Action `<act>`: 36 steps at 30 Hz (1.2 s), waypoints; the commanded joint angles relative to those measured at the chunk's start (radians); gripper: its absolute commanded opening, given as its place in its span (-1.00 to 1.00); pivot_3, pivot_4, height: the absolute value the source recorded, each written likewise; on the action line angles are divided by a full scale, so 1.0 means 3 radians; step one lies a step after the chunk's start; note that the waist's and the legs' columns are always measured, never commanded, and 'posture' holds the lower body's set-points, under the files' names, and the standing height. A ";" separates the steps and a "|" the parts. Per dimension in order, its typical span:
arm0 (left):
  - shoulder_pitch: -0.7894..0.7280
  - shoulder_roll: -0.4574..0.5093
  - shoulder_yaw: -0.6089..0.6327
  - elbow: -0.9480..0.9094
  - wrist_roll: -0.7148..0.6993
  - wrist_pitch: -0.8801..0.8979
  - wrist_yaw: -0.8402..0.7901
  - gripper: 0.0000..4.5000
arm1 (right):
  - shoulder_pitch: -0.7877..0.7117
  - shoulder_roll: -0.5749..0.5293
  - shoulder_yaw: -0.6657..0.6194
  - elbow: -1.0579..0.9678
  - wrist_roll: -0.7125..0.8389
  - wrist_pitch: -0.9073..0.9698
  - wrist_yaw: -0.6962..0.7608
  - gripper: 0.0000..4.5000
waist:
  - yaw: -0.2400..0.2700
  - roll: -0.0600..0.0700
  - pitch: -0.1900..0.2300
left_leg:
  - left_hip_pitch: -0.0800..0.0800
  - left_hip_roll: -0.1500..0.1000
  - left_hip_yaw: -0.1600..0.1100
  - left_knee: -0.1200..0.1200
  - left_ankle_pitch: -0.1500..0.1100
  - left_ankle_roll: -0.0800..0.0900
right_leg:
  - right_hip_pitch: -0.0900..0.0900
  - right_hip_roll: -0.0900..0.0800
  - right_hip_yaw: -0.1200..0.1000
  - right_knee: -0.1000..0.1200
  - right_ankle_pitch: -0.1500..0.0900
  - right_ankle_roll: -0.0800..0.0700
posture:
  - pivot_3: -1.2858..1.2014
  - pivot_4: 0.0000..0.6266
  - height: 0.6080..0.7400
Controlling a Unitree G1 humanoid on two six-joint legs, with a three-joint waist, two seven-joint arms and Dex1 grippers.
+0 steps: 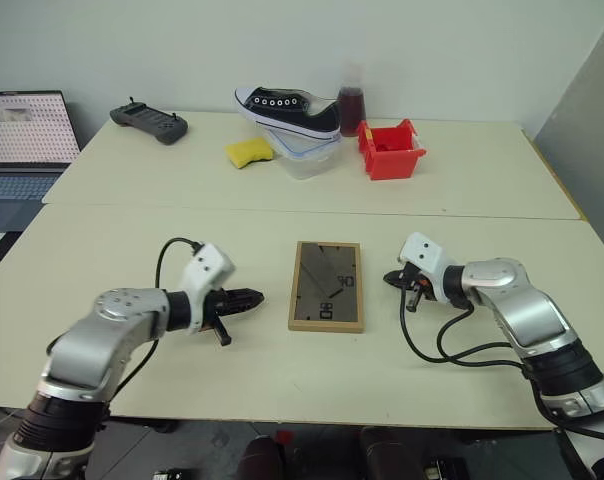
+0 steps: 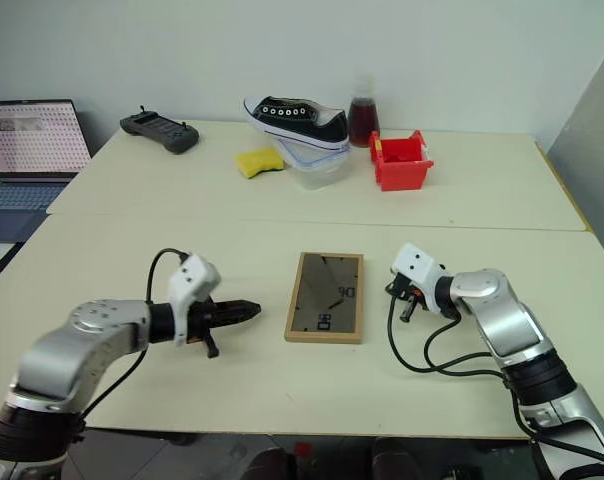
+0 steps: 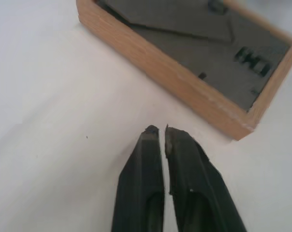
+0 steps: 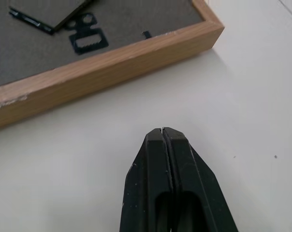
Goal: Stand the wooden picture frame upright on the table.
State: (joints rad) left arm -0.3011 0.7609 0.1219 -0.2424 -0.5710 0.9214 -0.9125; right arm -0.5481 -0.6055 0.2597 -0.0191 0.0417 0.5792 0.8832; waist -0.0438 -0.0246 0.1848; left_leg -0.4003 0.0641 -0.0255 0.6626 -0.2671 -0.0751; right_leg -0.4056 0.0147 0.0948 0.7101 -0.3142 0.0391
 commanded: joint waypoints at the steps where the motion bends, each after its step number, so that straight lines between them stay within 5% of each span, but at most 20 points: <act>1: -0.0202 -0.0059 0.0395 0.0167 -0.0662 0.0821 0.0029 -0.41 | -0.0073 0.0053 0.0022 0.0045 -0.0040 -0.0144 -0.0025 -1.00 | 0.0002 0.0000 0.0000 | -0.0001 0.0000 -0.0001 0.0000 0.0000 0.0000 | 0.0000 0.0000 -0.0001 -0.0001 0.0000 0.0000 | 0.03 -0.52 1.00; 8: -0.0523 -0.0149 0.0457 0.0756 -0.1073 0.1963 0.0184 0.19 | -0.0089 0.0171 0.0063 0.0094 -0.0070 -0.0204 -0.0058 -1.00 | -0.0030 0.0000 0.0000 | 0.0000 0.0000 -0.0003 0.0000 0.0000 0.0000 | 0.0000 0.0000 -0.0003 0.0002 0.0000 0.0000 | 0.03 -0.52 1.00; 17: -0.0619 -0.0363 0.0169 0.1297 -0.0860 0.1781 0.0232 0.96 | -0.0026 0.0390 0.0136 0.0003 -0.0073 -0.0129 -0.0161 -1.00 | -0.0038 0.0000 0.0000 | 0.0001 0.0001 -0.0004 0.0001 0.0001 -0.0002 | 0.0000 0.0000 -0.0003 0.0005 0.0000 0.0000 | 0.03 -0.52 1.00; 28: -0.0848 -0.1003 -0.0158 0.1460 -0.0787 0.1582 0.0309 0.99 | -0.0142 0.0748 0.0261 -0.0018 -0.0094 0.0024 -0.0328 -1.00 | 0.0028 0.0001 -0.0004 | 0.0002 -0.0004 -0.0003 0.0005 0.0002 -0.0003 | 0.0003 -0.0005 -0.0003 0.0006 0.0000 0.0000 | 0.03 -0.52 1.00; 34: -0.0828 -0.1008 -0.0023 0.1303 -0.0937 0.1754 0.0281 0.99 | -0.0045 0.0693 0.0165 -0.0093 -0.0075 0.0109 -0.0379 -1.00 | 0.0039 0.0001 -0.0004 | 0.0000 -0.0006 -0.0002 0.0006 0.0002 -0.0003 | 0.0003 -0.0007 -0.0003 0.0005 0.0000 0.0000 | 0.03 -0.52 1.00; 36: -0.0812 -0.0964 0.0015 0.1302 -0.0929 0.1757 0.0300 0.83 | -0.0012 0.0675 0.0138 -0.0112 -0.0063 0.0129 -0.0397 -1.00 | 0.0033 0.0001 -0.0004 | 0.0001 -0.0005 -0.0003 0.0005 0.0002 -0.0003 | 0.0003 -0.0007 -0.0003 0.0006 0.0000 0.0000 | 0.03 -0.52 1.00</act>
State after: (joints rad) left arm -0.5530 0.4563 0.1144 0.1789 -0.8286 1.4338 -0.8180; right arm -0.5625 -0.3914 0.3330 -0.0061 0.0146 0.6109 0.7754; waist -0.0338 -0.0242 0.1835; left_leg -0.4001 0.0626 -0.0265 0.6641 -0.2666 -0.0760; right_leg -0.4049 0.0128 0.0939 0.7117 -0.3141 0.0391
